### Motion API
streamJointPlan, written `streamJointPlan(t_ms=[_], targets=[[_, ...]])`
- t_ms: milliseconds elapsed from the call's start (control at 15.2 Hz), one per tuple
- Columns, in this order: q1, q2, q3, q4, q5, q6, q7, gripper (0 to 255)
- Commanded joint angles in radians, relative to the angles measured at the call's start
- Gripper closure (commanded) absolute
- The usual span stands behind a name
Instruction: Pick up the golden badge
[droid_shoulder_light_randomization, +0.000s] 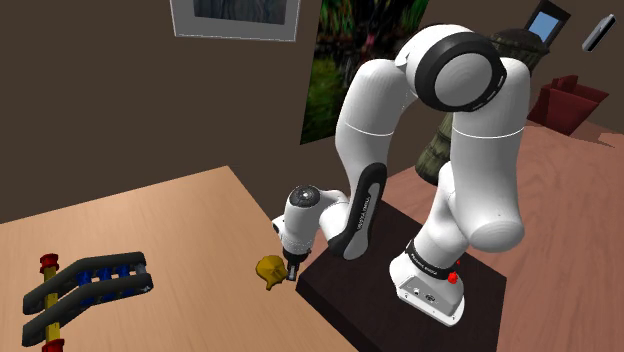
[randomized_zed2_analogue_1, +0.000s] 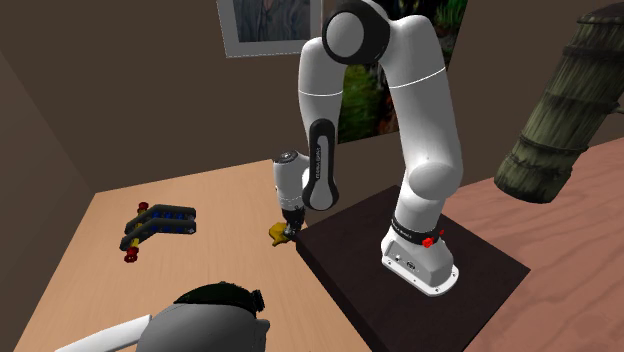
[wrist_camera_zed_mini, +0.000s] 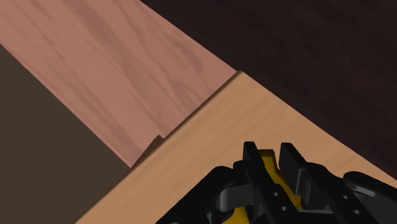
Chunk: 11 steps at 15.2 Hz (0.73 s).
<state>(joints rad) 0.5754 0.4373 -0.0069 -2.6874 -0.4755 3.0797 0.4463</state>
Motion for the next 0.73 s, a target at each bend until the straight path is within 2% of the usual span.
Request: streamJointPlan(t_ms=[0,198,660], targets=[[0.0,0.0,0.0,0.0,0.0,0.0,0.0,255],[0.002,0.002,-0.001,0.002,0.0,0.0,0.002,255],[-0.108,-0.137,0.119,-0.046,0.063,-0.099,-0.059,255]])
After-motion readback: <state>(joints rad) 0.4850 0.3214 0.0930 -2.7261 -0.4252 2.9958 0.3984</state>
